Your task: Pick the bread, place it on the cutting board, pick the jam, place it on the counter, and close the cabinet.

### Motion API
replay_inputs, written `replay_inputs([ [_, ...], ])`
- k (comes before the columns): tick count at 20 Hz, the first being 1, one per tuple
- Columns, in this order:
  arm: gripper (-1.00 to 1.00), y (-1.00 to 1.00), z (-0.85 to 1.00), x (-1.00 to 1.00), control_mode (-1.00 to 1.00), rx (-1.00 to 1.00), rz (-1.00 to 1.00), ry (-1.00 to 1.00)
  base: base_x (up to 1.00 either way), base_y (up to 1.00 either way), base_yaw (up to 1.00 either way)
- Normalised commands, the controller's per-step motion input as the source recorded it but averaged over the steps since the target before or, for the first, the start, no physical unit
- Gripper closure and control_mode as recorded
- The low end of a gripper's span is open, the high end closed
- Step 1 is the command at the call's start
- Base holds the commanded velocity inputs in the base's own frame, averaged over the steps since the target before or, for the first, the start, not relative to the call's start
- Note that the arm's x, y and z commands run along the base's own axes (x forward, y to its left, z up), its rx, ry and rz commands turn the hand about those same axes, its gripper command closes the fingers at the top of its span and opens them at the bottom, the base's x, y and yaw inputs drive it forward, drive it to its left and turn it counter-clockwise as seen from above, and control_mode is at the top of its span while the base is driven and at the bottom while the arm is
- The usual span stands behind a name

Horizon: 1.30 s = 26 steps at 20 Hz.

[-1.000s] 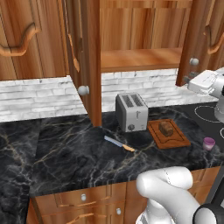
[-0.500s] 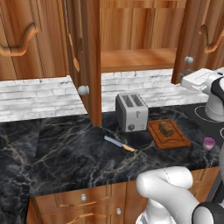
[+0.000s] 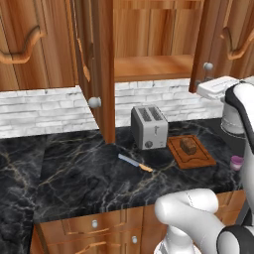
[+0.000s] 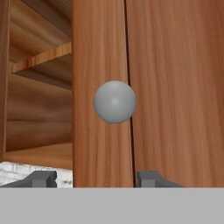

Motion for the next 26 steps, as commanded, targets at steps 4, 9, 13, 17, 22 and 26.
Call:
replay_inputs([
  [4,-1.0,0.0,0.0,0.33,-1.0,0.0,-0.07,0.0,0.0,0.0,0.0],
  [9,-1.0,0.0,0.0,0.35,-1.0,0.0,-0.07,0.0,0.0,0.0,0.0],
  [13,-1.0,0.0,0.0,0.37,-1.0,0.0,-0.06,0.0,0.0,0.0,0.0],
  [17,-1.0,0.0,0.0,0.38,-1.0,0.0,-0.06,0.0,0.0,0.0,0.0],
  [22,-1.0,0.0,0.0,0.36,-1.0,0.0,-0.06,0.0,0.0,0.0,0.0],
  [26,-1.0,0.0,0.0,0.31,-1.0,0.0,-0.05,0.0,0.0,0.0,0.0],
])
